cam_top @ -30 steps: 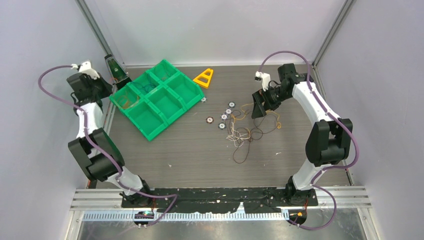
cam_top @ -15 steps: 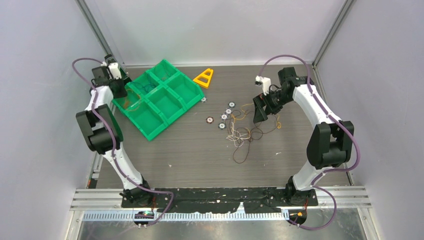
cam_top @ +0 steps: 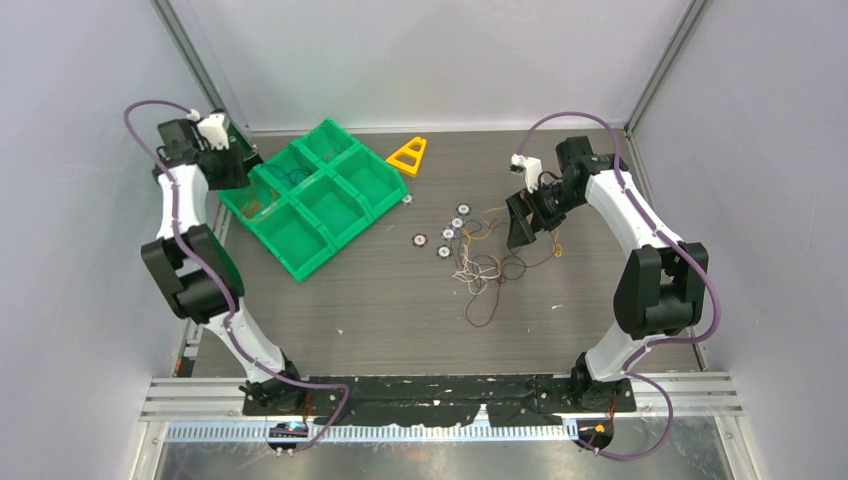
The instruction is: Untangle the cables
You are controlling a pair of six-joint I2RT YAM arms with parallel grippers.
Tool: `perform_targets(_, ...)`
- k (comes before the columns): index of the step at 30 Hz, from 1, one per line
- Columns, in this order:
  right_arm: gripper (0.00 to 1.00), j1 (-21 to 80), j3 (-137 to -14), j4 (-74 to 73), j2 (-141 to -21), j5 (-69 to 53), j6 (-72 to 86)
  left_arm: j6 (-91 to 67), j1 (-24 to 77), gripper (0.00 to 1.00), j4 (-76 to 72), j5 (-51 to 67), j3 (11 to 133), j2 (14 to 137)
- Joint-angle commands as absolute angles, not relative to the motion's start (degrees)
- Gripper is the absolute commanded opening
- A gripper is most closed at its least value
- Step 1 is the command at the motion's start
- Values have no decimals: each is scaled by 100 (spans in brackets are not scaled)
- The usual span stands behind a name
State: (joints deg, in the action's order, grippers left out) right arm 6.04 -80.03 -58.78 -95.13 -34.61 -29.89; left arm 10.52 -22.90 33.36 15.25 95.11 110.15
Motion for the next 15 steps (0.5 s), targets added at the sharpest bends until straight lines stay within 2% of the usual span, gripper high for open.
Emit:
perform_targets(1,96,635,-8028,-5889,-9241,-3572,-3066,2301,-2474,51,4123,3206,9443,9760)
perform_targets(3,96,635,-8001,-5878,-9238,-3615,-3069,2928,-2417,51,4963,3550,9507,9681)
perform_targets(6,96,630,-7975,-5841,-9248,-3666,-3067,2985,-2329,49,5533,3498,9514,9780)
perform_targets(15,96,628,-8010,-5822,-9299,-3714,-3051,1993,-1855,49,4656,2678,8969,10079)
